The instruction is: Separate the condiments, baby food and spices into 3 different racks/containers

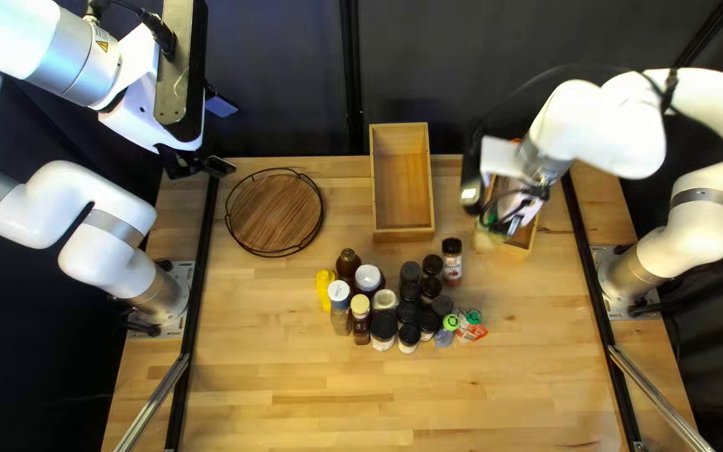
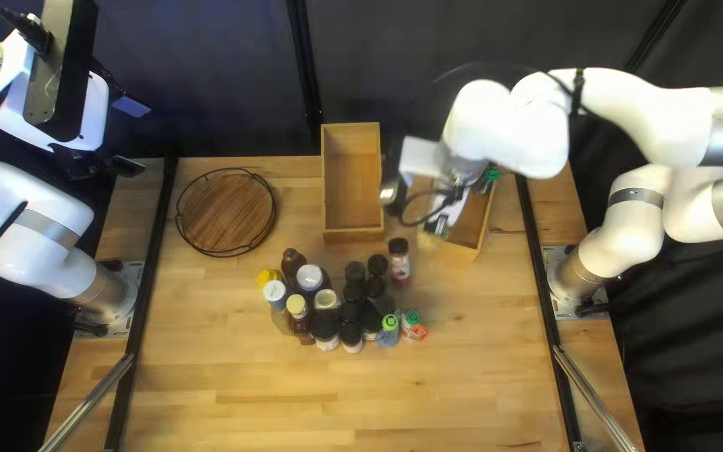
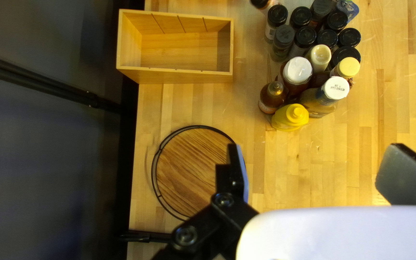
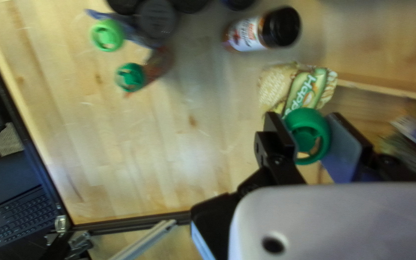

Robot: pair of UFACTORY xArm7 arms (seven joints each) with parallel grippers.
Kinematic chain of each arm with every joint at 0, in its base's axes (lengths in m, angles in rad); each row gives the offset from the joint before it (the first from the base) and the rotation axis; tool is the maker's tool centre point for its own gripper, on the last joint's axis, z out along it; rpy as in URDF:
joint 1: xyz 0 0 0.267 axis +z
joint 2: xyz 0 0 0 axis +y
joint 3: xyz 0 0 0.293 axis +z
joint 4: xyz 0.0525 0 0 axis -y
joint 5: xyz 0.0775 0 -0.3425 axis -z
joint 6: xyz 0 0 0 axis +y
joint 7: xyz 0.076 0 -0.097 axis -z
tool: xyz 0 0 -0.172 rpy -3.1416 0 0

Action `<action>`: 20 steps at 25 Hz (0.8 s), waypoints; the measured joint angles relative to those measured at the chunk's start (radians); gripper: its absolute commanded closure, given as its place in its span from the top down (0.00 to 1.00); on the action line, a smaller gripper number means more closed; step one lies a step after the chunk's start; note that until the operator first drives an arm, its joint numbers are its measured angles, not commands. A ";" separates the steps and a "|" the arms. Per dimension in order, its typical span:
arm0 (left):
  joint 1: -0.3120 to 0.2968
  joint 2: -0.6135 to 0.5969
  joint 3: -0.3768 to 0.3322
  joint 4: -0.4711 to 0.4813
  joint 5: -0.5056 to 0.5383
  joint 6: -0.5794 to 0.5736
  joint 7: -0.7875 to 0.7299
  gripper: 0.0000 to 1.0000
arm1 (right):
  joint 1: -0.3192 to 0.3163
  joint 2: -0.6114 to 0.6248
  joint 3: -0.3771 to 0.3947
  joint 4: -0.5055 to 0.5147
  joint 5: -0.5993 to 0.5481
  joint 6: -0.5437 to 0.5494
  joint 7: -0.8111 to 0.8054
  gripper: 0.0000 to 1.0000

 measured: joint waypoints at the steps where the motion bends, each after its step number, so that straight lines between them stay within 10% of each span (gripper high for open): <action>1: 0.000 0.000 0.000 0.000 0.000 0.000 0.000 1.00 | -0.008 0.008 -0.008 -0.010 -0.008 0.000 -0.003 0.00; 20: 0.000 0.000 0.000 0.000 0.000 0.000 0.000 1.00 | -0.110 -0.011 -0.128 -0.191 -0.081 -0.188 -0.079 0.00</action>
